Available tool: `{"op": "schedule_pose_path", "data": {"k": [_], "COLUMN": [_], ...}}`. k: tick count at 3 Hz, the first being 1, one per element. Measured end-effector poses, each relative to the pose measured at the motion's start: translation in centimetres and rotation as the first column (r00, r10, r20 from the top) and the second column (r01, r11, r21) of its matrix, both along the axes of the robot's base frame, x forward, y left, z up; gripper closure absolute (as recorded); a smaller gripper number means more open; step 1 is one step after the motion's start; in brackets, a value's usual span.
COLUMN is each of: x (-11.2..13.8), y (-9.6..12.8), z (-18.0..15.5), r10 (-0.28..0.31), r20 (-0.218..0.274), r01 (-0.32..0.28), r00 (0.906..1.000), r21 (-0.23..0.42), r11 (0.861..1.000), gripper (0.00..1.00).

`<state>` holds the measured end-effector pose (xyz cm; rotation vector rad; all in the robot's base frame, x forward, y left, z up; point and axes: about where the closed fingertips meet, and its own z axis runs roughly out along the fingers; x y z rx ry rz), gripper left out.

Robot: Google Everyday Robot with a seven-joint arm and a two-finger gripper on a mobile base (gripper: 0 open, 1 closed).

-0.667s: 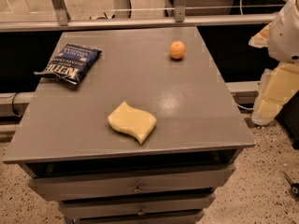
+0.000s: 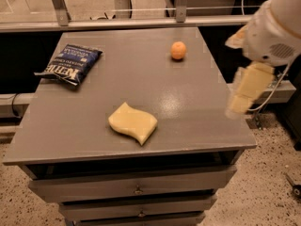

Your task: Pick blue chip bag

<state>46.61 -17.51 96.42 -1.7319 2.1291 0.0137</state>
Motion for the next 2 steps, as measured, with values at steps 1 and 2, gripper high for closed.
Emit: {"op": "schedule_pose_path", "data": {"k": [1, 2], "x": [4.4, 7.3], "y": [7.0, 13.1], "z": [-1.4, -1.8], "r10": [0.096, 0.155], "r20": [0.031, 0.06], "r01": [-0.099, -0.165], "r00": [0.9949, 0.986], "r21": [0.122, 0.22], "r11": [0.988, 0.961], "gripper": [0.0, 0.0]}}
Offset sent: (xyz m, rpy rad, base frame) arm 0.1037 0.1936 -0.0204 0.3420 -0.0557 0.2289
